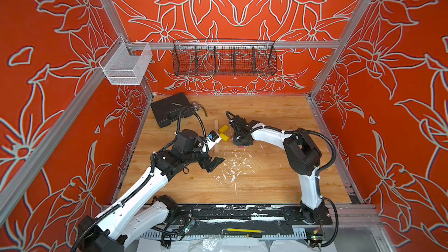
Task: Assemble the letter k with building blocks
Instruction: Assemble the building block at the center of the board.
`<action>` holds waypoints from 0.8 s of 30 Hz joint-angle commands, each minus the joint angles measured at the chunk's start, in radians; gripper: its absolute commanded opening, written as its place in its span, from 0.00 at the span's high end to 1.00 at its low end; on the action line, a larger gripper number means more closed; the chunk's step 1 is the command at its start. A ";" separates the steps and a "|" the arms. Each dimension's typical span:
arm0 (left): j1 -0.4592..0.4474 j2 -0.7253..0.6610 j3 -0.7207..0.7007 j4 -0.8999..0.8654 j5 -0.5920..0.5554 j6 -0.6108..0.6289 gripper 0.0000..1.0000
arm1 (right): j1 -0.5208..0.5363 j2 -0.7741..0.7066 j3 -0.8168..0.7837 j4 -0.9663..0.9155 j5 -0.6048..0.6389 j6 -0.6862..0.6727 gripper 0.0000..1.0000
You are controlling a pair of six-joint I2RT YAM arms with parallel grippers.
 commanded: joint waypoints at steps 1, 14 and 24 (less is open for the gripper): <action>0.008 0.008 0.005 0.011 0.022 0.006 0.02 | -0.007 0.026 0.018 -0.018 0.042 0.019 0.68; 0.019 0.014 0.007 0.014 0.032 0.002 0.02 | -0.013 0.038 0.027 -0.022 0.047 0.015 0.68; 0.028 0.020 0.010 0.014 0.039 -0.003 0.02 | -0.018 0.048 0.036 -0.018 0.031 0.012 0.67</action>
